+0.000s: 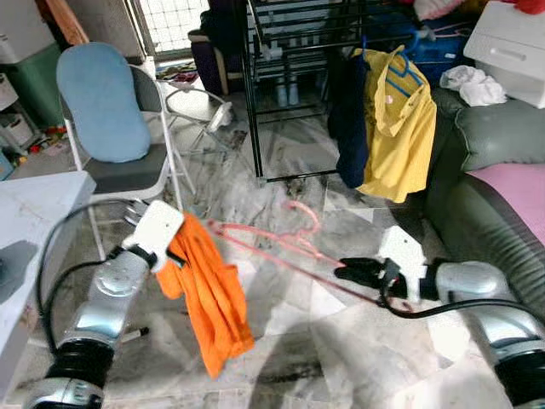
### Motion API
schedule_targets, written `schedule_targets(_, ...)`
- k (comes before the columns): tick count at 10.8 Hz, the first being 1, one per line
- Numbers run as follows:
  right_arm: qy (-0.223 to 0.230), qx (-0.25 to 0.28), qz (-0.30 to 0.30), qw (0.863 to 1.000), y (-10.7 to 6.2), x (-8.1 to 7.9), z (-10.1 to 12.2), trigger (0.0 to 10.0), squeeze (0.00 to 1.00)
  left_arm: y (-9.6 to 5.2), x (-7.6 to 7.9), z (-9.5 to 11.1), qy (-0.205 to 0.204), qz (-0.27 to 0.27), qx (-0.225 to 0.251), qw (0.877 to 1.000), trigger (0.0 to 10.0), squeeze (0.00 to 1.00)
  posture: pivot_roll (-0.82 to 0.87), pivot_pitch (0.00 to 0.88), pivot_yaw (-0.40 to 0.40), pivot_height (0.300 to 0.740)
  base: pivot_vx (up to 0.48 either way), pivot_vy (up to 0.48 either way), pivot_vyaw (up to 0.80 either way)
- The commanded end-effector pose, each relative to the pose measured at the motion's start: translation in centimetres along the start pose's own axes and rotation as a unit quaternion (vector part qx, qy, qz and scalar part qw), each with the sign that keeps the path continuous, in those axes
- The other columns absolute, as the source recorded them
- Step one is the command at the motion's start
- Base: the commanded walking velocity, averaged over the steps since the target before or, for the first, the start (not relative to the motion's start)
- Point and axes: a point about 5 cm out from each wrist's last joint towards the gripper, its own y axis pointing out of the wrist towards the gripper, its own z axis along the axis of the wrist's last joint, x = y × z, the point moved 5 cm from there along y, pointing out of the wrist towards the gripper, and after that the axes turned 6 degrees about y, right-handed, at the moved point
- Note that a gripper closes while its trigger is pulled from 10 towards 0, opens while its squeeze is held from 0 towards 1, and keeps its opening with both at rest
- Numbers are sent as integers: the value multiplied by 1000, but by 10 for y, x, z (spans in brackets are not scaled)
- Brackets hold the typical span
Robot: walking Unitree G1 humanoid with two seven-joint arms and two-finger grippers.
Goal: Hang hanger
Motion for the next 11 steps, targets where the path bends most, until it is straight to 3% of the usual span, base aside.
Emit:
schedule_targets(1,-19,18,3,1000,2,-1,13,10000,0,0,2,-11,-43,-9,-32,998,10000,0,-63,39,82,740,0,0,0)
schedule_targets(2,-21,19,3,1000,3,-1,13,10000,0,3,18,-22,-145,-32,-77,986,10000,0,-63,38,81,740,0,0,0)
schedule_targets(3,-22,19,3,1000,1,-1,12,10000,0,5,22,-19,-206,-33,-82,974,10000,0,-65,38,82,740,0,0,0)
schedule_targets(4,-25,16,-1,1000,-2,2,13,10000,0,9,16,-24,-281,2,-106,954,10000,0,-67,38,85,740,0,0,0)
schedule_targets(6,-26,13,0,1000,-4,2,13,10000,0,11,13,-25,-328,20,-118,937,10000,0,-67,36,86,740,0,0,0)
schedule_targets(11,-17,3,41,999,-9,-7,14,10000,0,10,5,-28,-350,50,-164,921,10000,0,-64,31,88,740,0,0,0)
